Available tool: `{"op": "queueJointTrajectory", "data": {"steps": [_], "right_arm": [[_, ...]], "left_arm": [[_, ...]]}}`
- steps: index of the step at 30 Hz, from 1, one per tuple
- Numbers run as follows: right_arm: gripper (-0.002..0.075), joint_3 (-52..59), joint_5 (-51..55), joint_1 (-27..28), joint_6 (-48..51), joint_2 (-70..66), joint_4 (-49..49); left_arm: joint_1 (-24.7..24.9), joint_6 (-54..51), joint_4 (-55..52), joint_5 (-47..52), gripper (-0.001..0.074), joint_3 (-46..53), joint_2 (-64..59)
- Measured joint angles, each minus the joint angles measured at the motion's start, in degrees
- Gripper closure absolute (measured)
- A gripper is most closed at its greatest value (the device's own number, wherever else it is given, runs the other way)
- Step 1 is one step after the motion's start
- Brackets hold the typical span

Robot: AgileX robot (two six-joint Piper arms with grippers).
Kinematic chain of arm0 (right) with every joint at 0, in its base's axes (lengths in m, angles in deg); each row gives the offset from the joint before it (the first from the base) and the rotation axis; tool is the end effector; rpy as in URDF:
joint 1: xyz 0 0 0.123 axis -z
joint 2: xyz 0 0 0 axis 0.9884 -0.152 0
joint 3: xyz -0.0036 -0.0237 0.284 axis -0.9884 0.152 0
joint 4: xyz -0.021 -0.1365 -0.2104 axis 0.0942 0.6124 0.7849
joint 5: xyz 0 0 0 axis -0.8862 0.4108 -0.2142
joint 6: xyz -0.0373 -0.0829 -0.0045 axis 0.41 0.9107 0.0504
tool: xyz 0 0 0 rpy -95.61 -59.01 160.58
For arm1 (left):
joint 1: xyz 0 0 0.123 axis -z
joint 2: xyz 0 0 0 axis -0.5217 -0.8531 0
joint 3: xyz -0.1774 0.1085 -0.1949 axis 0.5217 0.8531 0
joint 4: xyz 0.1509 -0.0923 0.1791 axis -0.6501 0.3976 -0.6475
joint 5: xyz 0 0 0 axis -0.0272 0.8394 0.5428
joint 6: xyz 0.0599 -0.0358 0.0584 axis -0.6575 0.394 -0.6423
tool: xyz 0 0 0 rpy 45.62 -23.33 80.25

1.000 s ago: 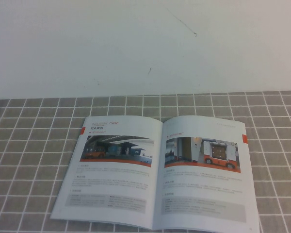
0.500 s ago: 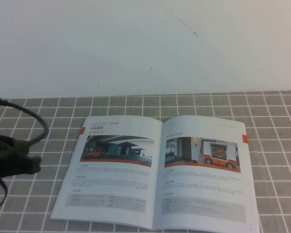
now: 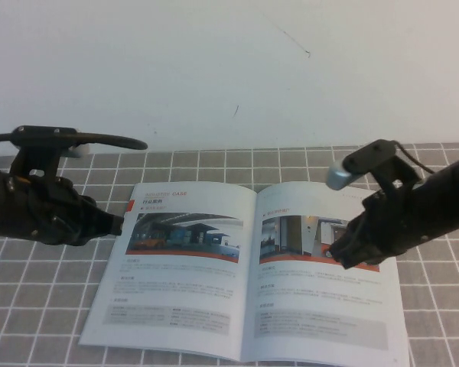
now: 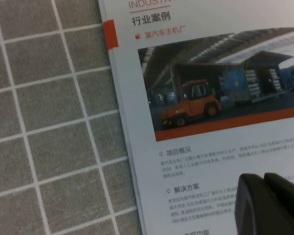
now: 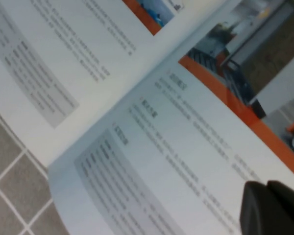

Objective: Close book
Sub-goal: 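Close the open booklet and leave it lying on the table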

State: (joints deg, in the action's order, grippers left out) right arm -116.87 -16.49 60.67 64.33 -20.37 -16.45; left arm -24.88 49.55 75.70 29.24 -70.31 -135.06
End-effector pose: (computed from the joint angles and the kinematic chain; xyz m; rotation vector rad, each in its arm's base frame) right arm 0.3110 0.1493 0.2097 -0.8905 2.4475 0.4855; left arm 0.2981 -0.0573 0.2560 0.2429 2.4391 -0.3644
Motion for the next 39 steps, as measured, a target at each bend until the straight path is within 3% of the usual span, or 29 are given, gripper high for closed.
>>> {"op": "queueJointTrajectory", "data": {"steps": [17,39], "right_arm": [[0.0727,-8.72,-2.19,-2.41,-1.31,-19.11,-0.2],[0.0727,-9.45,-1.75,-2.41,-2.8,-19.86,0.7]], "left_arm": [[-2.31,2.22,-0.21,-4.88,0.0737,-0.58,-9.7],[-2.9,2.71,-0.74,-12.46,0.0737,-2.46,-22.6]]}}
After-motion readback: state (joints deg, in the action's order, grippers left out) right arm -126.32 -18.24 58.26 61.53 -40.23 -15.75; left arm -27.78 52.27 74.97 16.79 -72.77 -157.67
